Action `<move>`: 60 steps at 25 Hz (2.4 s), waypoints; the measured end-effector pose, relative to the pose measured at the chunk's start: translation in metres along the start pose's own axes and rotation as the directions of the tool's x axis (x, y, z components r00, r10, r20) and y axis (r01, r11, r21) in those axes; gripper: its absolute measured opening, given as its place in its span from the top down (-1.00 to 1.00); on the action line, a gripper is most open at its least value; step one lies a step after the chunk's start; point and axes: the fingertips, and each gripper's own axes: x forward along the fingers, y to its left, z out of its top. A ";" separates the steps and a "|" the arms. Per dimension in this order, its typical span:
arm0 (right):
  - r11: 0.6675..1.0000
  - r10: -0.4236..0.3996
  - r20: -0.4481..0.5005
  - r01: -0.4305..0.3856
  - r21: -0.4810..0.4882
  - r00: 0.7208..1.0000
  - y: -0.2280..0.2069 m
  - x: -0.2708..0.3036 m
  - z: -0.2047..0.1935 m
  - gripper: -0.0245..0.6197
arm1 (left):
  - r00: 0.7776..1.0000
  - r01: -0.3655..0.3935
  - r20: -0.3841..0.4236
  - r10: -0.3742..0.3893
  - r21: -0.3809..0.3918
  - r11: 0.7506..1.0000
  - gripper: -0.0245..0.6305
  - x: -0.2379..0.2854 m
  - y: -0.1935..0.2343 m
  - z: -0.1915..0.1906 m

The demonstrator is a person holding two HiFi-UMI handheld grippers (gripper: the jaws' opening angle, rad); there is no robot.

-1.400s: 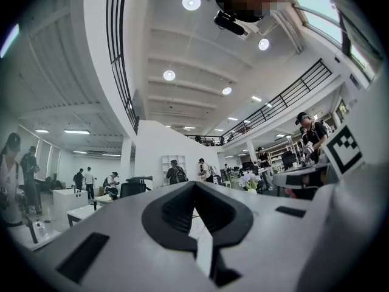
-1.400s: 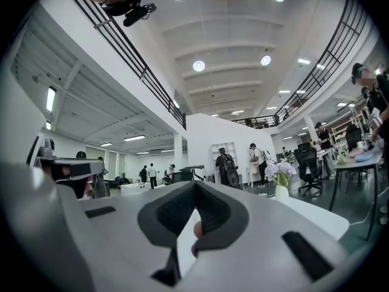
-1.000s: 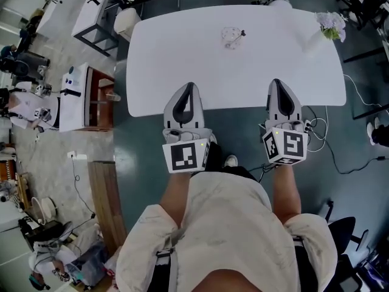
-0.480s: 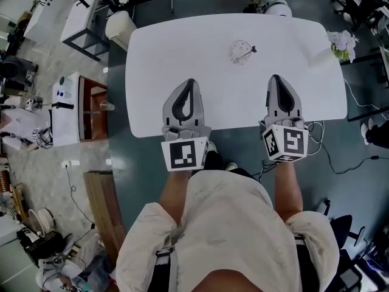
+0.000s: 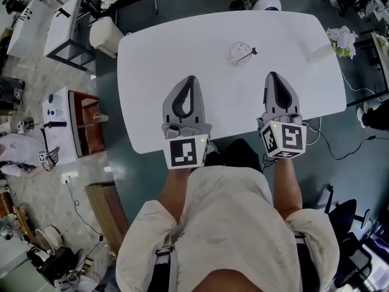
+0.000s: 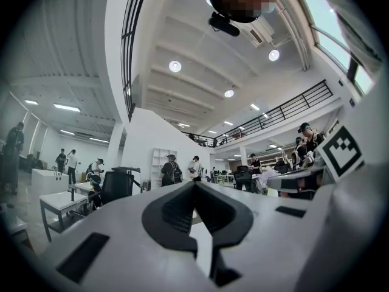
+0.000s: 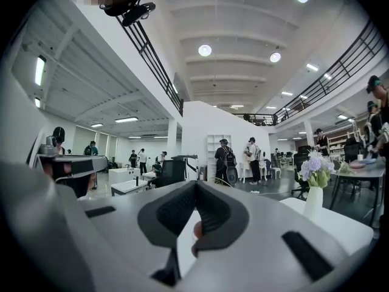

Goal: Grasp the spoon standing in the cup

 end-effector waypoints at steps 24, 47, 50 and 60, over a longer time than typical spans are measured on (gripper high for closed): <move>0.996 0.020 -0.158 -0.006 0.085 0.987 -0.072 0.119 -0.092 0.92 | 0.989 0.056 -0.138 -0.055 0.004 0.998 0.92 0.141 -0.025 -0.085; 0.965 0.179 -0.345 -0.095 0.246 0.921 -0.086 0.196 -0.206 0.54 | 0.954 0.088 -0.289 -0.082 0.006 0.996 0.92 0.223 -0.032 -0.169; 0.961 0.195 -0.356 -0.106 0.254 0.914 -0.084 0.199 -0.214 0.54 | 0.952 0.088 -0.295 -0.082 0.004 0.996 0.92 0.226 -0.032 -0.172; 0.959 0.201 -0.363 -0.108 0.261 0.910 -0.083 0.199 -0.223 0.64 | 0.947 0.088 -0.310 -0.086 -0.008 0.996 0.92 0.227 -0.034 -0.181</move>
